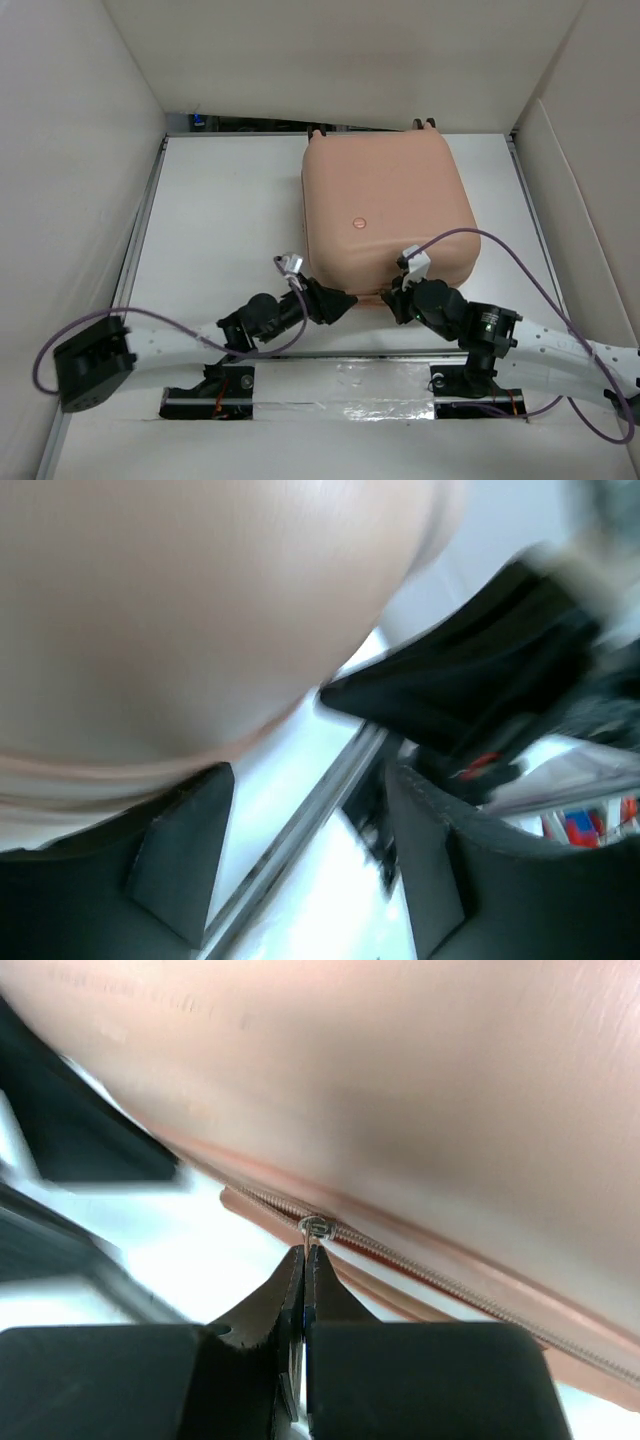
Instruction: Pack the luggage
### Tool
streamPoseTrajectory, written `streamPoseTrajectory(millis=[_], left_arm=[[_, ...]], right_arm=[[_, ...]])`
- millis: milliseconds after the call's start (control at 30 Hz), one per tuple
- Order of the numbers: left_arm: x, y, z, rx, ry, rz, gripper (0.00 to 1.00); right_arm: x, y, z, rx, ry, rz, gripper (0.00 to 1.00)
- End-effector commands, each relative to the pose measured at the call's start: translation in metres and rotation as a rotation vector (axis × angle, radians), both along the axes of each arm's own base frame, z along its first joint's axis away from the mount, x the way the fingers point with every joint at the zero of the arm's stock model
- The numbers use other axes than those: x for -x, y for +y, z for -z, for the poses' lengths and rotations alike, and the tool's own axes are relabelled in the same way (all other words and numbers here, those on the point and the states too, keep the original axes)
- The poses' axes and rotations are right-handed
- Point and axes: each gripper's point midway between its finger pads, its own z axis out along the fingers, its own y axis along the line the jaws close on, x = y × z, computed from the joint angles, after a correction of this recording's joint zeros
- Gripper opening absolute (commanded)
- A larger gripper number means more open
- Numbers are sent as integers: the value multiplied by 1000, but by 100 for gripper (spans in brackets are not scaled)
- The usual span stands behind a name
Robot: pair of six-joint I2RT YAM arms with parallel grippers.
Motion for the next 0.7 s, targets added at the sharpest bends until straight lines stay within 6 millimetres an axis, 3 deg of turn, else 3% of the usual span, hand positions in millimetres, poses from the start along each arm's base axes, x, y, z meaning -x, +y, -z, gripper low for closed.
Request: streamPoseTrajectory(millis=[0, 67, 167, 267, 367, 467, 667], left_arm=[[-19, 38, -8, -69, -41, -170, 51], [-29, 66, -5, -104, -9, -286, 40], [-40, 92, 4, -153, 39, -368, 27], [-38, 103, 24, -198, 92, -360, 21], [-29, 98, 34, -191, 87, -284, 16], [-31, 91, 27, -191, 50, -252, 14], [-47, 73, 20, -193, 8, -257, 16]], right_arm=[[8, 25, -79, -296, -69, -67, 0], [8, 23, -78, -286, -69, -65, 0], [8, 23, -70, -271, -50, -64, 0], [14, 30, -58, -257, -7, -99, 0], [18, 37, -41, -254, 40, -118, 0], [23, 49, -35, -281, 62, -148, 0], [40, 85, -52, -289, 45, -230, 0]])
